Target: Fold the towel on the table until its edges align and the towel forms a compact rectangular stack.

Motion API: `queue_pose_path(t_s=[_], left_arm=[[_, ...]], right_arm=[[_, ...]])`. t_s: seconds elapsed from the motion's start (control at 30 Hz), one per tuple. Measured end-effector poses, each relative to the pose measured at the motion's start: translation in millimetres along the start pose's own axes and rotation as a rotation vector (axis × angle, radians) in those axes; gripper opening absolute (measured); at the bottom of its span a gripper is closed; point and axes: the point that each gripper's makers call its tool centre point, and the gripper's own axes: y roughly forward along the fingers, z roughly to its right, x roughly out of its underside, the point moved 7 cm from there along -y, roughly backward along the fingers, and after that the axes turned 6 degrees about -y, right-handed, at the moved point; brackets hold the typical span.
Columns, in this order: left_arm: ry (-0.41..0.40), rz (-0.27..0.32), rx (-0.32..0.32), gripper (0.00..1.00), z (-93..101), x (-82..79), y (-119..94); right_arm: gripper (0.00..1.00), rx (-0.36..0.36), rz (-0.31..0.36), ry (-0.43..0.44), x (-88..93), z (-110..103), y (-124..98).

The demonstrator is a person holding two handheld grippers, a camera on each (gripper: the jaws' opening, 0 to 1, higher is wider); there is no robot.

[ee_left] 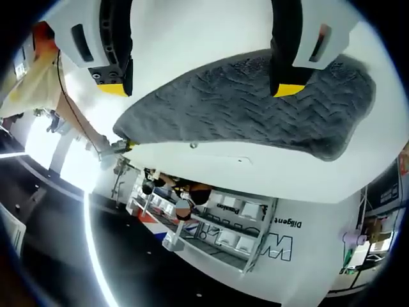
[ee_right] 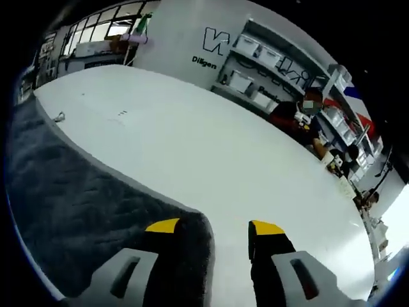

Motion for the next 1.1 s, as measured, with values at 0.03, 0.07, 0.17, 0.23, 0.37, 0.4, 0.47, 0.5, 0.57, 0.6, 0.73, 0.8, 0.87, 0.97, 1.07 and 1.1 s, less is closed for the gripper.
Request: queue_pose_path(t_s=[0.03,0.07,0.17,0.23,0.37,0.4,0.47,0.5,0.57,0.6,0.73,0.8,0.87,0.97,1.07,1.1], left_arm=[[-0.001,0.000,0.002,0.87,0.0,-0.2,-0.2],[-0.002,-0.001,0.003,0.87,0.0,-0.2,-0.3],[-0.002,-0.002,0.001,0.87,0.3,0.6,0.1],[-0.002,-0.003,0.000,0.87,0.3,1.2,0.1],[-0.003,-0.003,0.001,0.86,1.1,1.6,-0.1],[0.001,-0.003,0.000,0.86,1.9,1.9,0.0],[0.006,-0.004,0.000,0.86,2.6,2.0,0.6],[0.007,-0.009,0.003,0.86,3.7,3.0,1.7],[0.007,-0.013,0.007,0.86,4.4,3.9,2.7],[0.008,-0.016,0.008,0.86,3.7,3.8,2.6],[0.009,-0.019,0.007,0.86,4.5,4.8,2.8],[0.011,-0.020,0.003,0.86,3.7,4.3,2.3],[0.011,-0.019,0.001,0.86,3.2,4.2,2.3],[0.010,-0.021,0.001,0.86,3.5,4.7,2.5],[0.008,-0.021,0.005,0.86,4.5,4.9,2.6],[0.008,-0.020,0.007,0.86,4.8,4.7,2.7]], right_arm=[[0.41,0.016,0.008,-0.003,0.0,3.6,-6.2],[0.42,0.021,0.011,-0.002,-0.1,6.7,-8.3],[0.46,0.009,0.053,0.050,4.4,6.4,-27.3],[0.49,-0.020,0.065,0.085,10.3,4.5,-38.2],[0.45,-0.048,0.106,0.083,22.1,5.6,-57.1],[0.45,-0.051,0.107,0.078,25.5,3.9,-60.7],[0.45,-0.063,0.101,0.088,35.1,1.2,-68.6],[0.44,-0.070,0.102,0.122,42.7,5.4,-71.5],[0.41,-0.080,0.110,0.161,50.3,-4.4,-78.1],[0.38,-0.080,0.112,0.179,54.5,1.7,-76.2],[0.29,-0.122,0.092,0.221,70.7,-10.4,-74.9],[0.29,-0.133,0.093,0.236,73.4,-12.7,-72.8],[0.28,-0.149,0.089,0.258,76.0,-19.5,-67.9],[0.27,-0.158,0.068,0.273,78.2,-21.7,-58.5],[0.24,-0.177,0.079,0.325,80.0,-23.0,-56.1],[0.23,-0.180,0.080,0.333,80.3,-23.1,-55.4]])
